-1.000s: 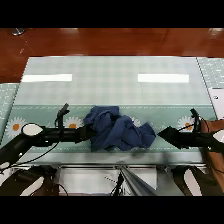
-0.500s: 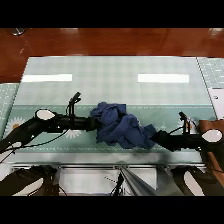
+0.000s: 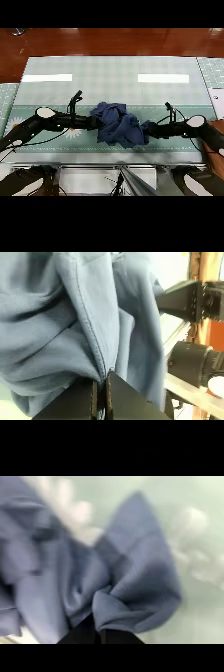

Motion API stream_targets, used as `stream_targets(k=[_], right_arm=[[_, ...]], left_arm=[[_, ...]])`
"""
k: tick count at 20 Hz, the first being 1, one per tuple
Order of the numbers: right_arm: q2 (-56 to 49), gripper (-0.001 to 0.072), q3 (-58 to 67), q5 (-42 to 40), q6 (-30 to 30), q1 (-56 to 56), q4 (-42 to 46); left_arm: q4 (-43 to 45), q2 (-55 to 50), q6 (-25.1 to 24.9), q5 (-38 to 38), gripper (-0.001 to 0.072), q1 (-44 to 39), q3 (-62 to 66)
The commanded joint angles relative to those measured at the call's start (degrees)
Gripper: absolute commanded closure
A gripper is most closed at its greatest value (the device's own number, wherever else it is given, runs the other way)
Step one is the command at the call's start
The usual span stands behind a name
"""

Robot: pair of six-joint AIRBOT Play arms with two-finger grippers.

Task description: Fold the shirts.

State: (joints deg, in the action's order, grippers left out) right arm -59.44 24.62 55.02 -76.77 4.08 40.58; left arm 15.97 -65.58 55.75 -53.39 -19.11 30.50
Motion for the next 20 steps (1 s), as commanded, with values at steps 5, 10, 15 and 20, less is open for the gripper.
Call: stream_targets(k=[5,10,15,20], right_arm=[[-2.05,0.0689,52.74,7.85,-5.2,-1.22,12.9],[-1.57,0.0688,96.35,17.25,-8.72,-1.22,24.24],[12.81,0.0688,96.32,22.23,-8.5,-1.25,31.43],[24.98,0.0688,85.68,29.31,-11.69,-1.25,36.5]], left_arm=[[-0.17,4.57,3.3,-7.1,0.0686,16.11,28.46],[6.29,7.17,11.15,-8.76,0.0686,26.84,62.58],[33.14,19.02,21.0,-12.37,0.0686,36.33,74.79],[45.99,30.42,23.78,-22.6,0.0686,38.01,70.05]])
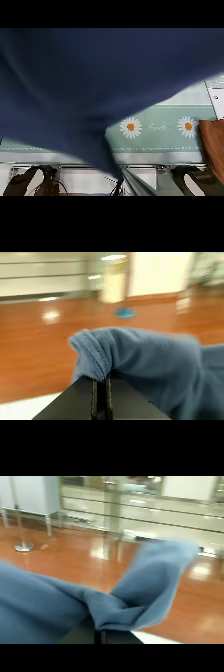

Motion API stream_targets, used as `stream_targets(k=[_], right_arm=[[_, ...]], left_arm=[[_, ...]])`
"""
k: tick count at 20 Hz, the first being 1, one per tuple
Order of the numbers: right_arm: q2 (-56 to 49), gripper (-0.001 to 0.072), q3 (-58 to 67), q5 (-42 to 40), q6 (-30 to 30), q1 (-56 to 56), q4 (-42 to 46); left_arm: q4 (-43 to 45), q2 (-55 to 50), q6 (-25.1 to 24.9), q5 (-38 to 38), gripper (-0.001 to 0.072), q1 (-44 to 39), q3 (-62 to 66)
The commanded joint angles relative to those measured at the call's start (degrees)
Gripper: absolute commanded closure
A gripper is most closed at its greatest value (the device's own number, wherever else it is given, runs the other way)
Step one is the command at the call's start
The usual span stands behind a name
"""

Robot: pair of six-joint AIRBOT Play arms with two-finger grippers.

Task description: Fold the shirts.

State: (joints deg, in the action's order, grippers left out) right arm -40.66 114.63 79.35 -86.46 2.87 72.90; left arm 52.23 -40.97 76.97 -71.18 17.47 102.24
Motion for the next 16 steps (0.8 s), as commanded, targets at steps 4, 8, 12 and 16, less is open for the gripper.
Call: stream_targets(k=[4,8,12,16], right_arm=[[10.99,0.0688,-17.88,7.43,-5.11,-0.02,3.96],[14.19,0.0688,-37.64,8.17,-7.45,-0.02,-0.63],[13.94,0.0688,-59.23,0.57,-7.45,-0.04,0.37],[5.18,0.0688,-70.47,-15.45,-13.62,-0.04,11.72]], left_arm=[[5.77,12.9,4.79,-6.03,0.0686,1.42,-21.79],[-9.94,15.63,1.38,-5.99,0.0686,0.81,-48.17],[-14.36,11.72,-2.01,4.61,0.0686,-4.63,-67.21],[-18.18,-1.09,-6.64,19.74,0.0685,-14.78,-70.51]])
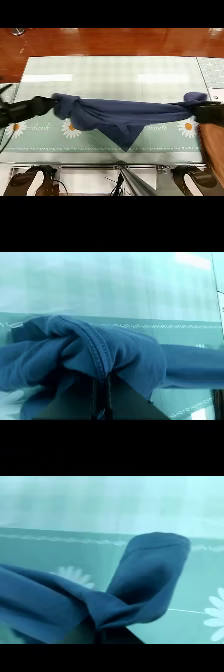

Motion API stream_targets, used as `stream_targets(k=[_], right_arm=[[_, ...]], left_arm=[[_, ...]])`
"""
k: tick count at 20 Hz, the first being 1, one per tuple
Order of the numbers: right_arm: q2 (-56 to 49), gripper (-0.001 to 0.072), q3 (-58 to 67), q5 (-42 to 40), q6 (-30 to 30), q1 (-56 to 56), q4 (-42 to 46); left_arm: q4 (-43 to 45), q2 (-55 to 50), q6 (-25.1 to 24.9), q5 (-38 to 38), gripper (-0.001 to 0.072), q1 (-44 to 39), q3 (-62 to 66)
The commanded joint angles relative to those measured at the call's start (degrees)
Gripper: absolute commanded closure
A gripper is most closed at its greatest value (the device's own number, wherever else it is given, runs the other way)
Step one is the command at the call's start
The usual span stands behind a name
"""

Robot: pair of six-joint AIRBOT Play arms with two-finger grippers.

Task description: Fold the shirts.

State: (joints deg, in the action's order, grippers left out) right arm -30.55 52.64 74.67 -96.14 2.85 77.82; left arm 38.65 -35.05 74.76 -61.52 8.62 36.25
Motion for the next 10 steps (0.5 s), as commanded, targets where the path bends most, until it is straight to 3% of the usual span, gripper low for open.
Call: stream_targets(k=[1,4,8,9,10], right_arm=[[-8.55,0.0687,-8.37,-13.33,-4.35,-0.02,8.07],[-19.8,0.0687,-8.35,-20.26,-5.44,-0.02,7.89],[-31.15,0.0683,-8.31,-20.37,-5.73,-0.09,4.66],[-32.28,0.0607,-7.8,-19.93,-5.66,-1.03,4.68],[-32.87,0.0365,-6.64,-18.56,-5.49,-2.84,4.07]], left_arm=[[-4.87,-10.75,-5.35,12.33,0.0685,-8.41,-4.0],[-4.9,-22.82,-5.29,15.02,0.0685,-14.29,-1.27],[-5.92,-32.15,-5.07,8.96,0.067,-15.32,4.52],[-5.86,-32.63,-5.09,6.27,0.0438,-14.21,6.58],[-5.25,-32.68,-4.94,2.64,0.0013,-12.39,9.14]])
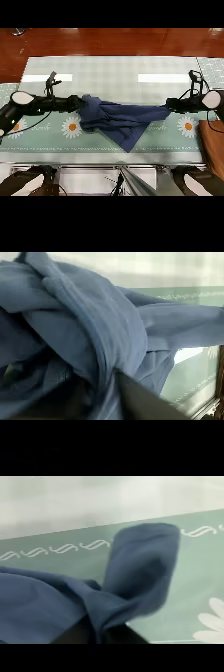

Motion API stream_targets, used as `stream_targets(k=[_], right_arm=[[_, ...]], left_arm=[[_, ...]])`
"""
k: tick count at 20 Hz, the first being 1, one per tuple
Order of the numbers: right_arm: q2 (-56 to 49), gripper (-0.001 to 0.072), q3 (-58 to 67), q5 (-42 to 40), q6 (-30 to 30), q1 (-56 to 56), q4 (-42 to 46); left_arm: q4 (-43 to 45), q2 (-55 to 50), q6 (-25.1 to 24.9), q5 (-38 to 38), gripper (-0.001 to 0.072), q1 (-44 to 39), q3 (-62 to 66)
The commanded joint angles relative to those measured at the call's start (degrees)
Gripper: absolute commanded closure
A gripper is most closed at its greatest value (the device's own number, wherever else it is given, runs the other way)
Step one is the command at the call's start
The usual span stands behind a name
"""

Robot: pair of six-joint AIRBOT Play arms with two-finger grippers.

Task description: Fold the shirts.

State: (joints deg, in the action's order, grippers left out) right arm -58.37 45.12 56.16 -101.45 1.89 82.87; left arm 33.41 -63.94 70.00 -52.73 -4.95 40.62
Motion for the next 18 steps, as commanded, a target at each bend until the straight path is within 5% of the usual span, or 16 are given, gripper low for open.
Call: stream_targets(k=[1,4,6,9,14,18], right_arm=[[-5.16,0.0094,2.78,2.29,2.29,-4.55,-1.99],[-4.5,0.0084,8.74,13.07,10.86,-14.73,-0.39],[-1.25,0.0085,7.08,14.05,11.47,-23.39,2.12],[4.76,0.0085,-4.35,7.78,12.09,-33.14,-5.62],[7.52,0.0086,-19.43,3.63,25.29,-34.51,-28.63],[7.52,0.0086,-20.63,3.61,27.02,-34.51,-30.95]], left_arm=[[1.95,-3.78,-0.13,-10.47,0.0004,3.52,7.65],[14.14,-2.58,4.5,-22.21,0.0006,11.85,13.18],[20.26,0.11,8.24,-25.2,0.0006,15.98,9.4],[15.28,3.58,5.7,-25.2,0.0006,15.93,-4.81],[0.31,3.26,1.55,-11.08,0.0006,14.84,-19.78],[-11.06,0.52,-3.98,-4.09,0.0007,9.22,-20.96]])
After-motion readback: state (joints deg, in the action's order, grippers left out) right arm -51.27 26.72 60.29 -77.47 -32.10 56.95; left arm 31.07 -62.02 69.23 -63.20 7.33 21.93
